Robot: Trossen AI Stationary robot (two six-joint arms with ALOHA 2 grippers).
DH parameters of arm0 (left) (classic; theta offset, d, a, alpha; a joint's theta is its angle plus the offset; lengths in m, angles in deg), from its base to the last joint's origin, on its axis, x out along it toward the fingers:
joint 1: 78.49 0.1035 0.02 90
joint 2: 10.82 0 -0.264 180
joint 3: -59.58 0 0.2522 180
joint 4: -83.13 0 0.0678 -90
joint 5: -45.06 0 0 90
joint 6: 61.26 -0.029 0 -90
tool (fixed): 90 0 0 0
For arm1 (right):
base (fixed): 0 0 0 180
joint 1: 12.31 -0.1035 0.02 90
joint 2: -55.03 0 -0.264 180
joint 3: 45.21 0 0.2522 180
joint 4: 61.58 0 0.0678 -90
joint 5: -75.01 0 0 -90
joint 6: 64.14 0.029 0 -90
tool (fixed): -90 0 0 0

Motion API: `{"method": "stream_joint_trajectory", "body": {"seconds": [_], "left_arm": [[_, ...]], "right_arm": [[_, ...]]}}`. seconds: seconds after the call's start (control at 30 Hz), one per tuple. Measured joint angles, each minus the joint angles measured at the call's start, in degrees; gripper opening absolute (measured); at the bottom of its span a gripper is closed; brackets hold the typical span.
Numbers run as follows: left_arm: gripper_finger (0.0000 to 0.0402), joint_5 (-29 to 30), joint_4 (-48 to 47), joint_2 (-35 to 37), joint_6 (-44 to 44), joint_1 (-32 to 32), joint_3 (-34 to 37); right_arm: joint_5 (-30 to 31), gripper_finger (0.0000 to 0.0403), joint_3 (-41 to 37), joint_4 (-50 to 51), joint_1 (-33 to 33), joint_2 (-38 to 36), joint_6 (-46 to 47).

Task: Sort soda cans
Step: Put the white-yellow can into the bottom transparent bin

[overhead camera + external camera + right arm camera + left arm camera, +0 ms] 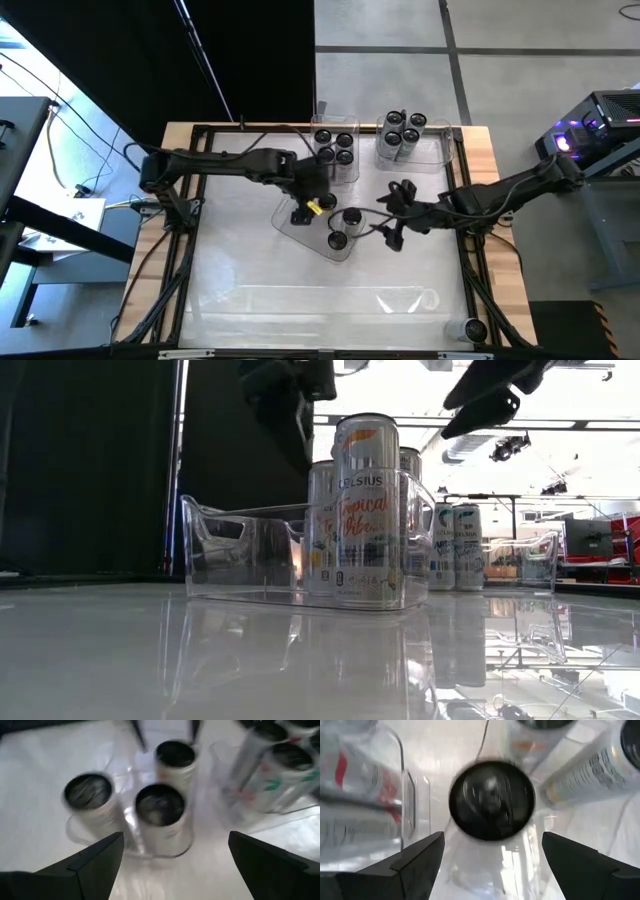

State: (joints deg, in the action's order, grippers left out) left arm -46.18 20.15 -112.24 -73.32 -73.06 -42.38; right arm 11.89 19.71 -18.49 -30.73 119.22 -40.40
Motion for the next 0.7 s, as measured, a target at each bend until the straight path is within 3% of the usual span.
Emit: {"method": "stream_joint_trajectory", "body": {"seconds": [0.13, 0.2, 0.33, 0.5, 0.7], "left_arm": [[0.0328, 0.4, 3.8, 4.8, 2.7, 0.6, 5.6], [0.0328, 0.9, 6.6, 7.6, 3.5, 0.7, 9.4], [0.0328, 5.4, 15.7, 13.8, 3.9, 0.7, 16.8], [0.0328, 9.9, 24.2, 20.6, 4.0, 0.3, 24.1], [0.0328, 9.0, 37.7, 26.6, 5.9, -0.4, 32.8]], "right_arm": [[3.7, 0.0355, 0.0, -0.3, -0.7, -2.0, 0.8], [8.6, 0.0355, 0.9, 0.4, -1.5, -2.5, 3.8], [12.9, 0.0355, 5.7, 6.5, -3.1, -1.4, 9.3], [7.8, 0.0355, 13.7, 15.5, -5.7, 2.7, 17.0], [-8.4, 0.0355, 22.9, 31.5, -7.7, 10.2, 32.4]]}}
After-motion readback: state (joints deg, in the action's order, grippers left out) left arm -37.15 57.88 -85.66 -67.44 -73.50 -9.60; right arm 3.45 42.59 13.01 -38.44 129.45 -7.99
